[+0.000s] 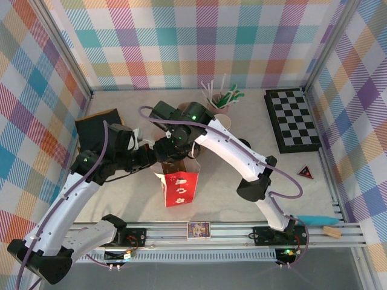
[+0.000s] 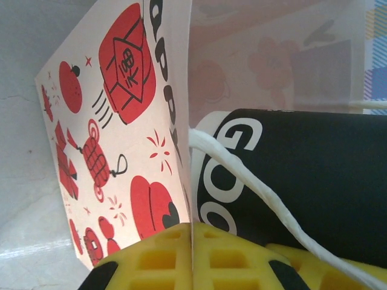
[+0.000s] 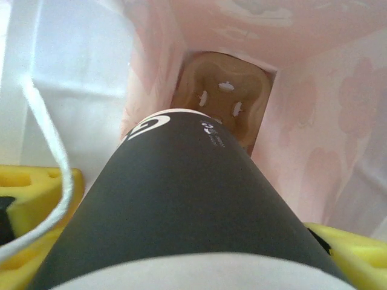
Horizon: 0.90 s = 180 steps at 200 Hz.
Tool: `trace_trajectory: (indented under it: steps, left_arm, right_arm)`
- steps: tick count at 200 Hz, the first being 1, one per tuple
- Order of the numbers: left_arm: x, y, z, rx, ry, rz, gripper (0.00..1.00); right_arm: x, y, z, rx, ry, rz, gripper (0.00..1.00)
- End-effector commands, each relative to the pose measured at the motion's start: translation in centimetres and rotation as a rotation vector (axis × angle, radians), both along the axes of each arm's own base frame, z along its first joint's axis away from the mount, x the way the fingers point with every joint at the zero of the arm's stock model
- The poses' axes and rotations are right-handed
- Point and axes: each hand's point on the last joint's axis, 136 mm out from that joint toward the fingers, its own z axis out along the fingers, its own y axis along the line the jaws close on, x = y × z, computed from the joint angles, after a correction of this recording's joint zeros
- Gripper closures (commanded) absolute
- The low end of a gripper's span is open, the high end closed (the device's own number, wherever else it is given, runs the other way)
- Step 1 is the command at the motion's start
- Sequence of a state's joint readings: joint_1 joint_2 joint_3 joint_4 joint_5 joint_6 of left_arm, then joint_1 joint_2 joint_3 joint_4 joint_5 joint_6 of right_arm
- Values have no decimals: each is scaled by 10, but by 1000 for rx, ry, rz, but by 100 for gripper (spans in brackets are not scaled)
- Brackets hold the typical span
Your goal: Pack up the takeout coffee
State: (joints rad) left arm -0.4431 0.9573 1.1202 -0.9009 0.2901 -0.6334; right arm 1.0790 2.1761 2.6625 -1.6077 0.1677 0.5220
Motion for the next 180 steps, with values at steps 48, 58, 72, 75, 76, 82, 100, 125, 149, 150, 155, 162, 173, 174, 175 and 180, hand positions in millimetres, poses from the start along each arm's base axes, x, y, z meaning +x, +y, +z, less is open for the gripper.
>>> trace_trajectory:
  steps: [48, 58, 72, 75, 76, 82, 100, 125, 149, 150, 155, 162, 173, 174, 175, 180]
  left_arm:
    - [0, -6, 11, -85, -24, -28, 100]
    - [0, -7, 11, -91, -24, -33, 100]
    - [1, -9, 11, -99, -22, -40, 100]
    - [1, -10, 11, -102, -23, -42, 100]
    - [1, -10, 11, -102, -23, -43, 100]
    - [2, -11, 11, -107, -22, -44, 100]
    - [2, -13, 11, -113, -18, -51, 100]
    - [3, -14, 9, -119, -13, -55, 100]
    - [4, -12, 8, -122, -9, -48, 100]
    - [4, -12, 8, -122, -9, -48, 100]
    - [4, -11, 8, -121, -9, -45, 100]
    - [4, -10, 8, -122, -9, -42, 100]
    - [4, -9, 8, -125, -10, -38, 100]
    - [4, -8, 8, -125, -8, -37, 100]
    - [4, -8, 8, -125, -9, -36, 100]
    - [4, -8, 8, -127, -10, -34, 100]
  right_arm:
    - [7, -39, 8, -89, -28, -75, 65]
    - [7, -35, 5, -93, -29, -63, 65]
    - [5, -29, 1, -101, -33, -25, 65]
    - [5, -28, 0, -103, -37, -15, 66]
    - [5, -28, 0, -105, -38, -11, 66]
    - [4, -26, -2, -115, -46, 9, 66]
    - [2, -21, -8, -133, -46, 63, 66]
    - [-1, -14, -14, -139, -50, 168, 65]
    - [-1, -18, -23, -189, -51, 226, 66]
    - [-1, -19, -23, -192, -50, 227, 66]
    - [-2, -20, -26, -205, -43, 238, 66]
    - [-4, -23, -29, -220, -32, 257, 66]
    - [-7, -26, -34, -238, -21, 292, 66]
    - [-8, -26, -34, -240, -22, 293, 66]
    - [-8, -26, -34, -240, -22, 295, 66]
    - [-8, -27, -35, -244, -24, 307, 66]
